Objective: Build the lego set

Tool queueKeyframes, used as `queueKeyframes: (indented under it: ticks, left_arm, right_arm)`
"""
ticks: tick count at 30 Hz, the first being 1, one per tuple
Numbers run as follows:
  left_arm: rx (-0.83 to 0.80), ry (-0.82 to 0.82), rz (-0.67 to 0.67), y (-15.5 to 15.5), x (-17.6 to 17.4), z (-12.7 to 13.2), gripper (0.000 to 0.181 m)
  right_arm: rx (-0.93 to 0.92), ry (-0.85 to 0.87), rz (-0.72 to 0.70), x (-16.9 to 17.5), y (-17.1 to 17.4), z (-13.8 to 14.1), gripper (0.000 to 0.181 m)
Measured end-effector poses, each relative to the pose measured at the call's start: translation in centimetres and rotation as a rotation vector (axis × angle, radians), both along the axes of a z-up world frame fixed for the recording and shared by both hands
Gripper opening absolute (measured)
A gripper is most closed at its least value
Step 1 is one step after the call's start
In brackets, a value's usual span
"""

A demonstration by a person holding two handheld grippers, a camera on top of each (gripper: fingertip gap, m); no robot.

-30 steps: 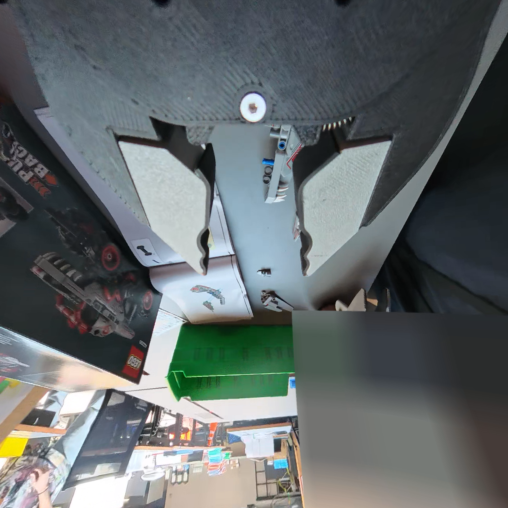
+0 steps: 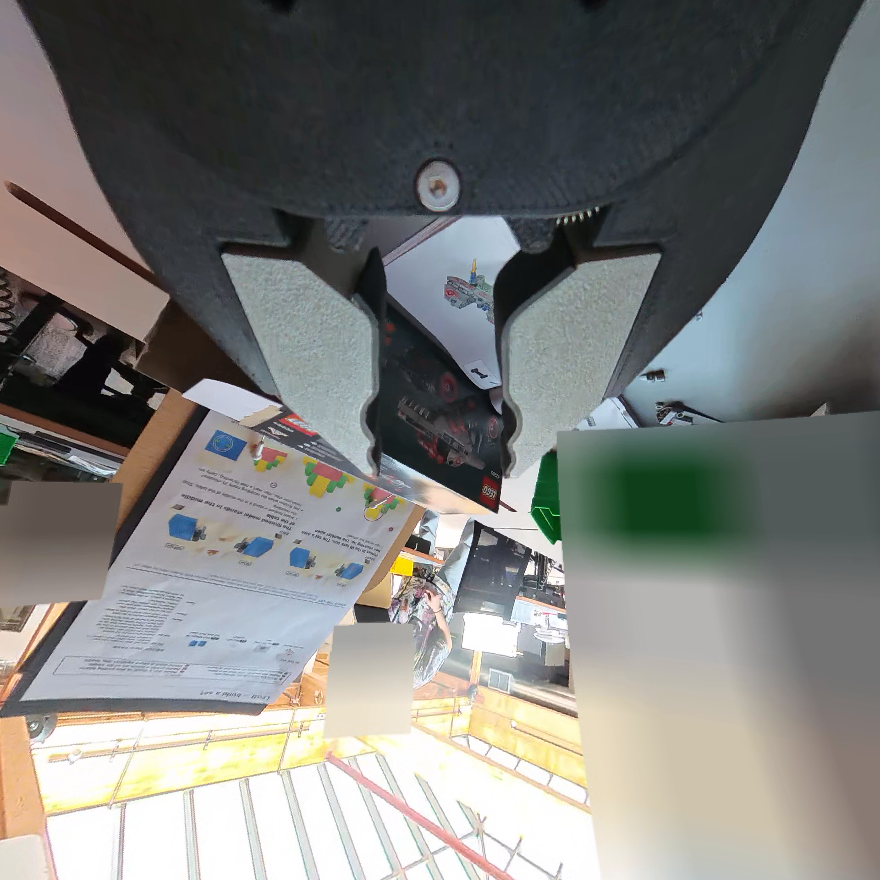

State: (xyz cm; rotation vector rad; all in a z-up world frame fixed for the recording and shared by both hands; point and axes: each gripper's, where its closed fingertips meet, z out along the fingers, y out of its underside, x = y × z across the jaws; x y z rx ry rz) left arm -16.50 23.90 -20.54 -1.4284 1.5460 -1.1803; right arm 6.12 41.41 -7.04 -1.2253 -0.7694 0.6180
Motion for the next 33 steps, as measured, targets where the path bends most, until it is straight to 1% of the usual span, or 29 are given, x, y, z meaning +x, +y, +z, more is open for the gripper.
queueKeyframes:
  ticks: [3, 7, 15, 33]
  left_arm:
    - [-0.004, -0.001, 0.004, 0.1, 0.0, 0.0, 0.028]
    - [-0.003, -0.001, 0.006, 0.1, 0.0, 0.0, 0.027]
    - [0.003, 0.002, 0.007, 0.0, -0.1, 0.0, 0.027]
    - [0.017, 0.030, 0.036, 0.5, -0.1, -0.5, 0.025]
  right_arm:
    - [-0.004, -0.045, -0.012, -0.6, 0.2, -0.7, 0.046]
    - [-0.011, -0.060, -0.001, -1.2, 0.2, -1.0, 0.043]
    - [-0.053, -0.015, 0.008, -0.6, 0.8, -1.2, 0.040]
    - [-0.046, -0.035, -0.011, -0.9, 1.0, -1.5, 0.041]
